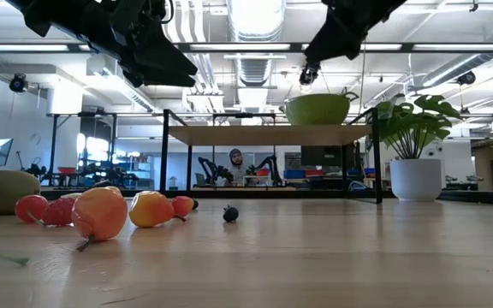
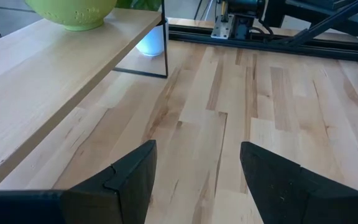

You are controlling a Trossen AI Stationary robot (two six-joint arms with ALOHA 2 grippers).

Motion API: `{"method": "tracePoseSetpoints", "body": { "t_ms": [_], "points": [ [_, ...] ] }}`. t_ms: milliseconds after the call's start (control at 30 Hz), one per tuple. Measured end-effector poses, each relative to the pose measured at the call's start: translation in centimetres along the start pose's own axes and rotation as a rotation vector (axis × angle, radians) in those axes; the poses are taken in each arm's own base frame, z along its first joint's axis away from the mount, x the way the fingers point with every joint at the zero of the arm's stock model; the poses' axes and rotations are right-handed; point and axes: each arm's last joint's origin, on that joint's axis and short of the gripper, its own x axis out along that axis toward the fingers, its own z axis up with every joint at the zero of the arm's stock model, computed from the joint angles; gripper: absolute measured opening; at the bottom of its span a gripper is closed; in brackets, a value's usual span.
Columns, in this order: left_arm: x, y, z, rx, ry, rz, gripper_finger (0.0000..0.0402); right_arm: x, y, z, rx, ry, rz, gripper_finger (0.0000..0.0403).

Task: Build produce basket
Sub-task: Put the blueberry into the green basket

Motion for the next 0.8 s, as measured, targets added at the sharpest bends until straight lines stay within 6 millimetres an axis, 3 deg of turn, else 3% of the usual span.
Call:
{"method": "tracePoseSetpoints", "body": {
  "t_ms": [433, 800],
  "points": [
    [0.0, 0.0, 0.0, -0.012, -0.001, 0.0, 0.0238, 1.5, 10.6, -3.9, -0.151, -0.112, 0.291, 0.0143],
    [0.0, 0.0, 0.0, -0.017, 0.0, 0.0, 0.0238, 7.6, 16.2, -8.5, -0.209, -0.017, 0.314, 0.0169]
  ]
}}
